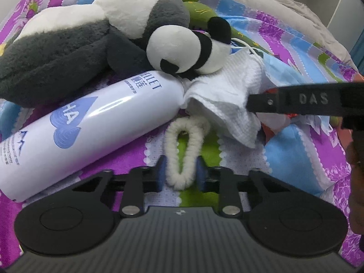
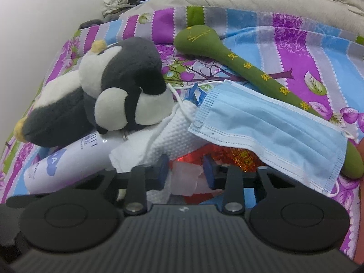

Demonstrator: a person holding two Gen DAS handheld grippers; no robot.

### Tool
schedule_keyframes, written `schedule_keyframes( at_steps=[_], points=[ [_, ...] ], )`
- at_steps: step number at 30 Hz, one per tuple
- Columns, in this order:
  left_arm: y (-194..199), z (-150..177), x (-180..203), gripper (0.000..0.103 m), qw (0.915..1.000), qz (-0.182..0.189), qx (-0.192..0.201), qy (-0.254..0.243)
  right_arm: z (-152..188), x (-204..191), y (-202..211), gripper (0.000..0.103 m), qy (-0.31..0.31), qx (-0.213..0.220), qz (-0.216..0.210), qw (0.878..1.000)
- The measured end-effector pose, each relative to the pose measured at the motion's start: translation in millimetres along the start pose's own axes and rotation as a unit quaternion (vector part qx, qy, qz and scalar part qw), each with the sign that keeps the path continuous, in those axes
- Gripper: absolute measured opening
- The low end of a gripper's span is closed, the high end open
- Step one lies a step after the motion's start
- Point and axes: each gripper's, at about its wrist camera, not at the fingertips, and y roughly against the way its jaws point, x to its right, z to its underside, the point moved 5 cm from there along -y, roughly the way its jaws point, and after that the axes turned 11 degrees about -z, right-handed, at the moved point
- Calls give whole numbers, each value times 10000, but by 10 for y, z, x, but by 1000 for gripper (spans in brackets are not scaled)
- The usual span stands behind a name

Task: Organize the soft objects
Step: 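Grasp the white fluffy ring with the left tool while the right tool reaches the red packet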

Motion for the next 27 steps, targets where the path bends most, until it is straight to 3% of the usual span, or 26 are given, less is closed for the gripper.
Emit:
schedule_keyframes(
  at_steps=[9,20,22,23,27],
  points=[
    [165,8,-78,17,9996,85,-115,227,61,-61,255,27,-45,78,-22,10000],
    [740,187,-50,17,9994,313,66,163,378,-223,825,27,13,61,217,9997],
    [851,241,-36,17,9993,344,103,141,446,-250,937,22,19,89,269,9996],
    [909,273,-34,17,9992,356,118,131,479,-264,992,8,17,103,284,9995],
    [1133,406,-8,17,9989,409,188,98,625,-316,1166,8,6,151,358,9992]
  ],
)
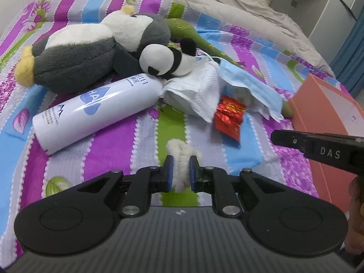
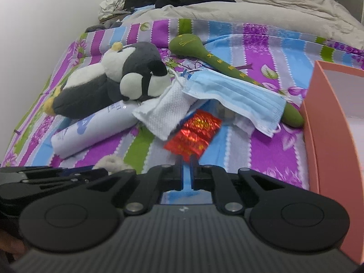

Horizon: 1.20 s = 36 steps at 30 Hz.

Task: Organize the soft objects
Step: 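Grasp the white fluffy ring with the left tool while the right tool reaches the red packet, then lift the white ring with the left tool while the right tool grasps the red packet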

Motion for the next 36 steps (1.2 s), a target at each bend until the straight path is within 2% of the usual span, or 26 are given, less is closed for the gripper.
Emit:
schedule_keyframes(
  at_steps=[6,12,16,19,21,23,29,32,36],
  points=[
    [240,256,64,17,10000,72,9,-37,312,-39,218,8,-80,-16,24,10000],
    [299,509,78,17,9999,79,-128,-14,641,45,312,10,-428,-42,26,9991],
    [285,611,30,17,9998,7,-202,2,697,42,292,11,-550,-59,-114,9984],
    [285,635,-21,17,9998,-32,-210,-4,652,56,257,21,-678,46,-170,9975],
    [293,641,-50,17,9998,-52,-207,7,588,68,223,37,-662,178,-195,9975],
    [292,637,-71,17,9997,-67,-218,34,506,82,139,44,-633,282,-188,9974],
    [271,610,-84,17,9996,-99,-242,76,207,222,-277,46,-955,398,-335,9941],
    [258,599,-80,17,9996,-119,-255,59,87,331,-526,55,-1084,384,-152,9933],
    [234,583,-121,17,9994,-155,-290,79,-21,495,-790,55,-1398,341,-19,9896]
  ],
)
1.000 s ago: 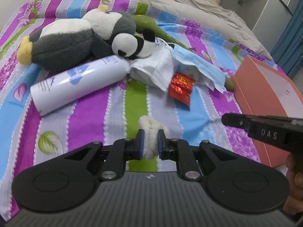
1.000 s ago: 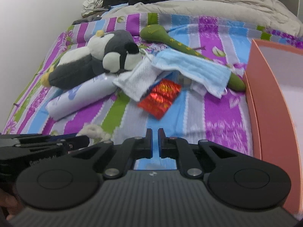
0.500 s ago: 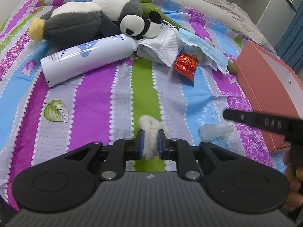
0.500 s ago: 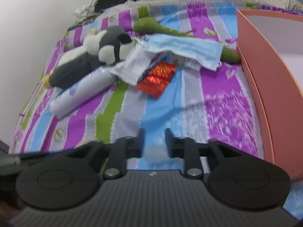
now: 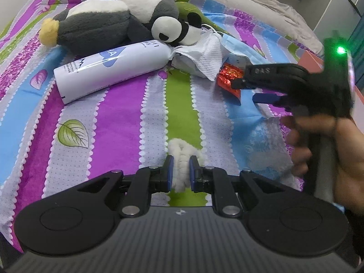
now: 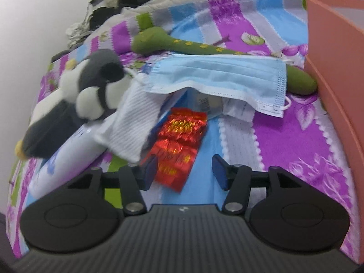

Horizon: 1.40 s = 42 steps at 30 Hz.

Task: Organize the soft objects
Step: 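Lift the white ring with the left tool while the right tool grasps the red packet, then carry the ring and red packet in both tools over the pink box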

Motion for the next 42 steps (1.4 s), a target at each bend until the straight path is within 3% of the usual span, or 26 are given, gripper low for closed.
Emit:
schedule_keyframes(
  at_steps=[5,9,19,26,42],
  points=[
    [-47,-21,-85,17,9999,-61,-71,101,-111,29,-235,56,81,11,67,9999],
    [-90,-52,-113,17,9998,-95,-89,137,-176,-30,-342,63,263,26,70,9996],
    [-165,-60,-114,17,9997,-72,-155,199,-114,-205,-446,59,1254,-118,639,9900],
    [-105,-87,-127,17,9996,-77,-29,274,40,-205,-212,58,1415,-308,604,9876],
    [107,189,64,17,9996,170,46,230,807,-79,650,58,1317,-541,521,9884]
  ],
)
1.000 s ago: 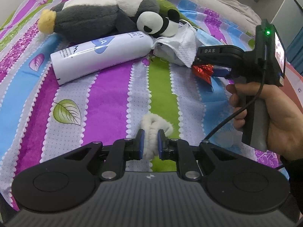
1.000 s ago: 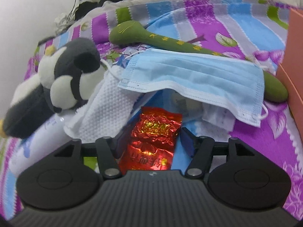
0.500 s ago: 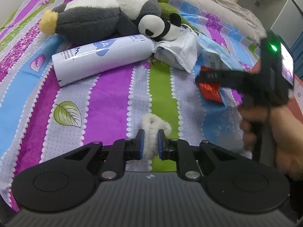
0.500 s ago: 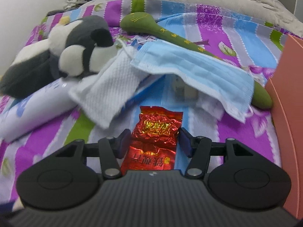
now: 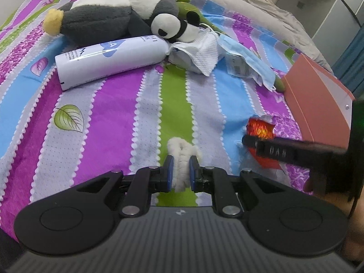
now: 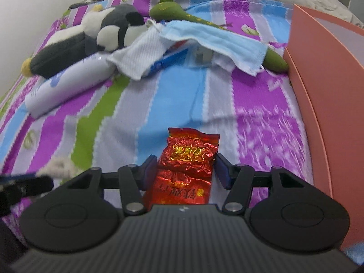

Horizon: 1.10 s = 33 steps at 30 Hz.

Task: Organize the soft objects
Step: 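Carry the ring and red packet in both tools over the pink box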

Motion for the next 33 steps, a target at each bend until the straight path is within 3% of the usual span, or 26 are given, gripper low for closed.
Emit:
schedule_keyframes(
  at_steps=[12,20,30,33],
  points=[
    [279,-12,165,17,9996,175,221,-50,-32,-33,601,58,8,434,-143,9990],
    [509,-171,308,17,9987,329,394,-54,-255,36,1045,58,-240,850,-383,9954],
    [819,-415,607,17,9959,534,677,-267,-409,75,1500,58,-121,1035,-306,9941],
    [974,-471,745,17,9929,618,946,-365,-401,117,1624,58,-167,1067,-260,9938]
  ],
)
